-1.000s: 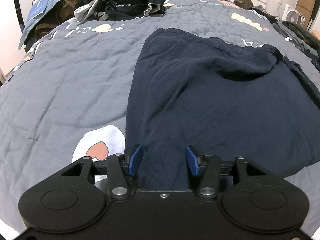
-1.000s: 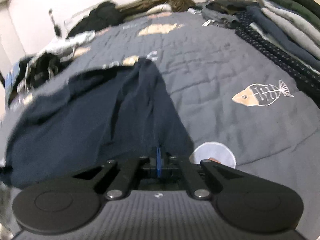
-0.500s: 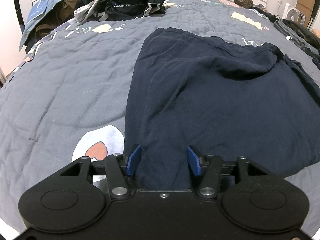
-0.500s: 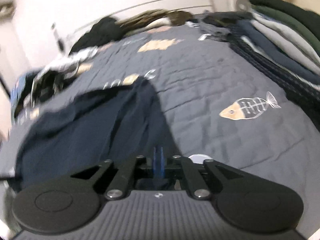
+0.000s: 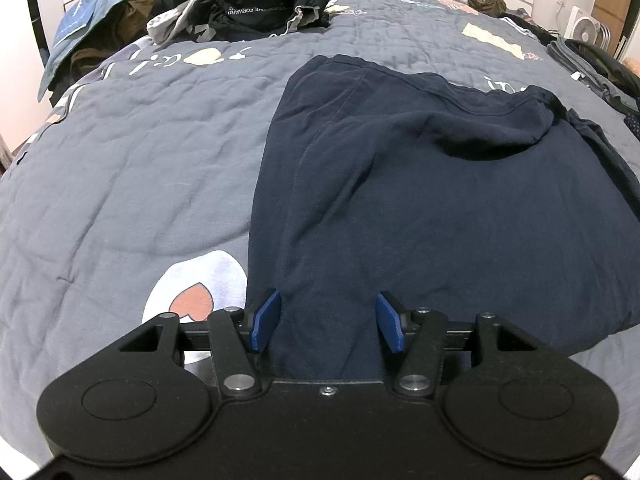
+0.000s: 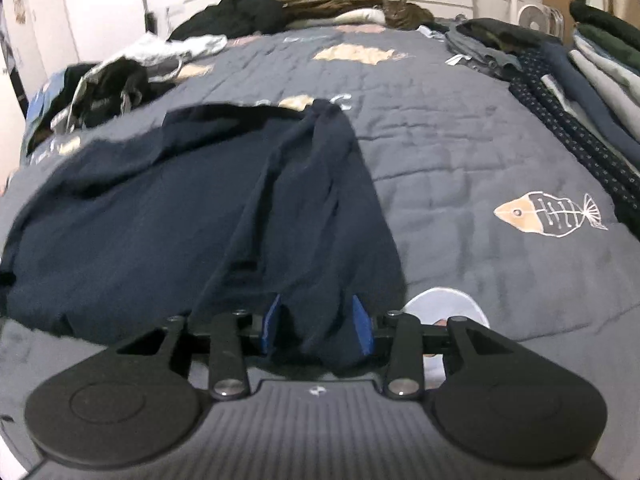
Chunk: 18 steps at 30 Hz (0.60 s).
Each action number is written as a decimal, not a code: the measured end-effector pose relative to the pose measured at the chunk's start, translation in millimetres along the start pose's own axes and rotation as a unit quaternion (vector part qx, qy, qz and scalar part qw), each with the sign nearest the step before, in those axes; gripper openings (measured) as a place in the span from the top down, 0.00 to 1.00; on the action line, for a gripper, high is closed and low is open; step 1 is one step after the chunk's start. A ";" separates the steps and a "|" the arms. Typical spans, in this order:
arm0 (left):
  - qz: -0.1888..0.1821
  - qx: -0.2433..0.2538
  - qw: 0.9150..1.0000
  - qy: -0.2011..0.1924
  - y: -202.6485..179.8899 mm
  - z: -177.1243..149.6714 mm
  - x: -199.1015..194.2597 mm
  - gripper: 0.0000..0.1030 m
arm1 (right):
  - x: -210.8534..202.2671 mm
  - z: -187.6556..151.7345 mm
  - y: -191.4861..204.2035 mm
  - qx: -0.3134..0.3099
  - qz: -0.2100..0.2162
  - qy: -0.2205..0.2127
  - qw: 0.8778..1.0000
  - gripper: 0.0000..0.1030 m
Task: Fold clothes
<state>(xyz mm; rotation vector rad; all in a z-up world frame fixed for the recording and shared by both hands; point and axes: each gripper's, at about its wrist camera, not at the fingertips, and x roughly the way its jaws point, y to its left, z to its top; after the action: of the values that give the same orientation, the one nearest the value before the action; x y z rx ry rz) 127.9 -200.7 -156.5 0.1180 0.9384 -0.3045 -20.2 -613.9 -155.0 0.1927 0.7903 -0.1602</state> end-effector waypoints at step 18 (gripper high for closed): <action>-0.007 -0.001 1.000 0.004 3.5 0.3 1.5 0.44 | -35.4 16.2 -28.2 0.090 -0.002 -0.063 0.994 1.00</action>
<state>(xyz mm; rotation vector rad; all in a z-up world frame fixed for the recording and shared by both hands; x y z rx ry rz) 130.0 -197.7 -157.7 0.1120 0.9476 -0.3159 -39.7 -642.5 -121.7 0.3490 0.6512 -0.2454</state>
